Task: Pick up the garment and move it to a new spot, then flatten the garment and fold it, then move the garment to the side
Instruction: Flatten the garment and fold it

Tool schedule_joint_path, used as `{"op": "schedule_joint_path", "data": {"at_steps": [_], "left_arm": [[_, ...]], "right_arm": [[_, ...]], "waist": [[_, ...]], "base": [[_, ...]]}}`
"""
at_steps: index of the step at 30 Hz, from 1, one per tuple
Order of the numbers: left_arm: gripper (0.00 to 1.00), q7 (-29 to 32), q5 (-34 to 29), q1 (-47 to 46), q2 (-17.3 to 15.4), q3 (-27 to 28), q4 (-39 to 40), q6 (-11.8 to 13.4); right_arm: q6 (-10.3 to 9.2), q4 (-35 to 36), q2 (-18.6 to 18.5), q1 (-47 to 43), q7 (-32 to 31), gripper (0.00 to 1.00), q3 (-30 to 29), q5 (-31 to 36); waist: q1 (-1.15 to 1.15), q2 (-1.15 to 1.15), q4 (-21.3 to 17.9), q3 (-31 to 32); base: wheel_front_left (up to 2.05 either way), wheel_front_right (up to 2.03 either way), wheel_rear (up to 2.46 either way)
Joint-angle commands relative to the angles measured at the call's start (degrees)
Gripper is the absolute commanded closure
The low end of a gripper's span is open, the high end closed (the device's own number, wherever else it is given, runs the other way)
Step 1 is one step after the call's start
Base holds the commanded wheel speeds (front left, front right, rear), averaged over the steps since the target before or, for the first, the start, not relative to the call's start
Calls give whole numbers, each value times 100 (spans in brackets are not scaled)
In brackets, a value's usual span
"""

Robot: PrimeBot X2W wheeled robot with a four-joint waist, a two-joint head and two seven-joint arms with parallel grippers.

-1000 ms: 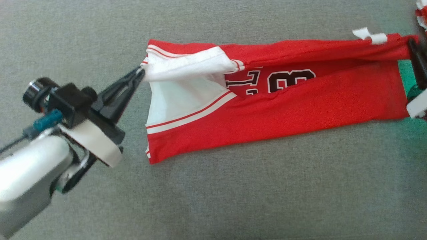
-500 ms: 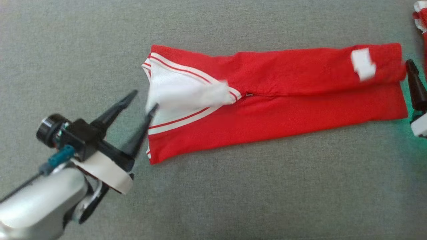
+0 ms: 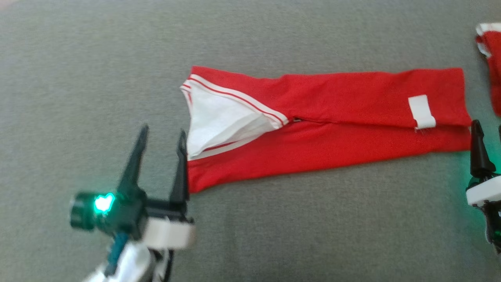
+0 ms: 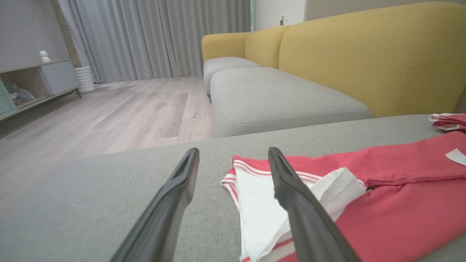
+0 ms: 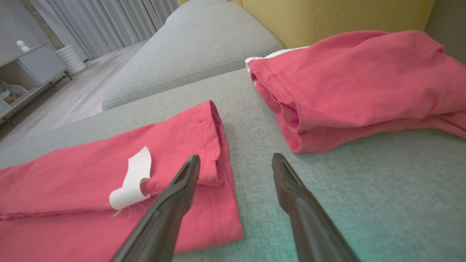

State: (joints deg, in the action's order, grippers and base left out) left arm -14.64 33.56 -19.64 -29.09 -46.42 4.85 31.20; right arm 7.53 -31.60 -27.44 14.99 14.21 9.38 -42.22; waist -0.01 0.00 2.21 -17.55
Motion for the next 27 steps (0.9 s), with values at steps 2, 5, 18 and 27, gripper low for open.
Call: {"op": "schedule_joint_path", "data": {"at_steps": [2, 5, 18, 27], "left_arm": [[0, -35, -651, 385, 306, 615, 154, -104], [0, -35, -1075, 784, 719, 924, 140, -323], [0, -35, -2008, 1545, 1649, 1955, -10, -1270], [0, -36, -2419, 1816, 1977, 2511, -96, -1822]], "right_arm": [[-4, -58, 9, 33, 27, 0, -181, 161], [-4, -358, 64, 191, -175, 0, -371, 292], [-4, -1126, 261, 98, -1129, 100, -561, 255], [-4, -379, -570, 201, -1112, 100, -817, 314]], "waist": [[1, 0, 241, 172], [1, 0, 439, 265], [1, 0, 912, 478], [1, 0, 533, 636]], "base": [[0, 0, 0], [0, 0, 0], [0, 0, 0], [0, 0, 0]]}}
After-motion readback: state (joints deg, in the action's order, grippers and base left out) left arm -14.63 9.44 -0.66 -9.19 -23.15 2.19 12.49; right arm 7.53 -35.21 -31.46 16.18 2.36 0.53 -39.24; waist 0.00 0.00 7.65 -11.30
